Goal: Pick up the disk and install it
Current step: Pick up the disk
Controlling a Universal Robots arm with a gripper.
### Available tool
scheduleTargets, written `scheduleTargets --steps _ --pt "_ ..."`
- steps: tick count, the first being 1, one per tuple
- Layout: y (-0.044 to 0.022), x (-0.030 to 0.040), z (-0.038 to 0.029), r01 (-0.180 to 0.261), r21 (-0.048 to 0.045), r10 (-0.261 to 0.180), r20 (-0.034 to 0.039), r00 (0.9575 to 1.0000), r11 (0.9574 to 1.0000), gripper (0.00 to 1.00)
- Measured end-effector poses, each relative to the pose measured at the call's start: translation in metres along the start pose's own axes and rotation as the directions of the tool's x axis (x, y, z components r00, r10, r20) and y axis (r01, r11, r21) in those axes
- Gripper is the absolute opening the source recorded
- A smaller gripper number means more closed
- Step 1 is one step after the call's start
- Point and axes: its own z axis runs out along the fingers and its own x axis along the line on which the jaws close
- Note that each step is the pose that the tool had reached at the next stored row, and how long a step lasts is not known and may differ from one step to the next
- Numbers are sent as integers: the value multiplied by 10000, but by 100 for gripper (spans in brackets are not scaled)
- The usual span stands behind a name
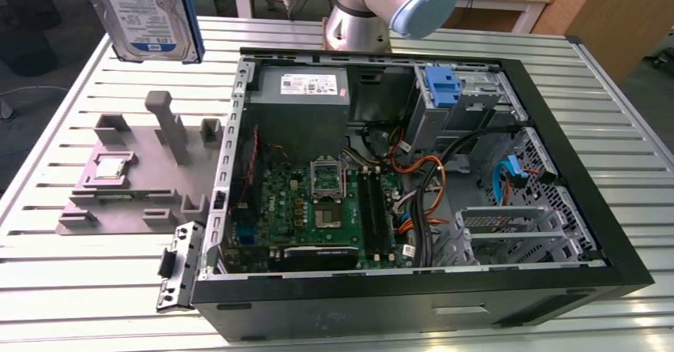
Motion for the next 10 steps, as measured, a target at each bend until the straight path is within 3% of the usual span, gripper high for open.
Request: scheduleTargets --steps 8,10 --pt "-150 -1 -3 0 -1 0 -1 10000 10000 35" --pt "-161 -1 -3 0 -1 0 0 10000 10000 35"
